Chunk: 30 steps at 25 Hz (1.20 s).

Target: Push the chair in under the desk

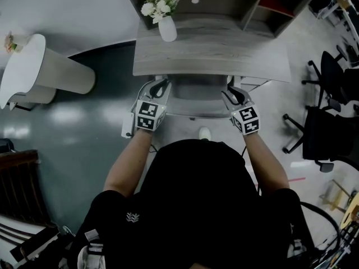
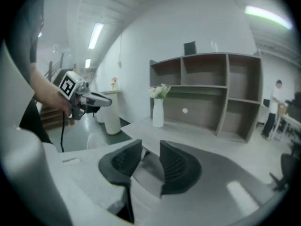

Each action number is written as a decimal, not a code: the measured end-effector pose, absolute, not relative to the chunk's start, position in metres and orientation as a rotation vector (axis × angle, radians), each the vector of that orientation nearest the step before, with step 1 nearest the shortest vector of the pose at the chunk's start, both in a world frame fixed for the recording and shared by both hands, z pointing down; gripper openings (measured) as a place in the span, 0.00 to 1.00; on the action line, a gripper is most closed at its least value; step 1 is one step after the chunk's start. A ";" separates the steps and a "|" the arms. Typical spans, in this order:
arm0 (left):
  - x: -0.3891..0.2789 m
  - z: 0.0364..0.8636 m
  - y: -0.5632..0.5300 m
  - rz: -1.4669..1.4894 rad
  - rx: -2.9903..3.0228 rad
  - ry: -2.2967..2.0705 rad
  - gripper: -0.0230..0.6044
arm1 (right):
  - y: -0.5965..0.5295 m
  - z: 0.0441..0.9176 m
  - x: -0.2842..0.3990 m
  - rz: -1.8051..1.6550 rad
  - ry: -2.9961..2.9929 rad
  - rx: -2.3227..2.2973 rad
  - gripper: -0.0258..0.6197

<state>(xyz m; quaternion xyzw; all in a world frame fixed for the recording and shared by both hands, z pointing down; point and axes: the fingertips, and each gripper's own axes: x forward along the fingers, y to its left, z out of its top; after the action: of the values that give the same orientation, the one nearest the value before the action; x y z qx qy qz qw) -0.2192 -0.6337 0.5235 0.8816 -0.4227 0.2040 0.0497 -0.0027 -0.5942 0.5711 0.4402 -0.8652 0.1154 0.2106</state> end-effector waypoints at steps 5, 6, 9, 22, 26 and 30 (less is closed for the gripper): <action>-0.222 0.510 -0.639 0.459 2.660 -1.299 0.05 | -0.606 0.573 0.015 0.478 -2.384 1.342 0.05; -0.223 0.511 -0.639 0.440 2.652 -1.301 0.05 | -0.608 0.571 0.018 0.459 -2.381 1.358 0.04; -0.229 0.519 -0.641 0.424 2.594 -1.336 0.05 | -0.615 0.568 0.029 0.430 -2.370 1.439 0.04; -0.226 0.526 -0.647 0.480 2.585 -1.384 0.05 | -0.624 0.585 0.049 0.483 -2.351 1.475 0.04; -0.223 0.527 -0.646 0.484 2.588 -1.396 0.05 | -0.629 0.573 0.050 0.397 -2.365 1.473 0.04; -0.218 0.528 -0.647 0.475 2.573 -1.408 0.05 | -0.634 0.561 0.045 0.341 -2.394 1.459 0.04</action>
<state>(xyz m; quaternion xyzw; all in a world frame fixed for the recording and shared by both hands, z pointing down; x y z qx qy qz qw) -0.2179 -0.6469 0.5275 0.8628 -0.4722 0.1593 0.0848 0.0451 -0.6339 0.5609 0.5101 -0.8371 0.1192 0.1580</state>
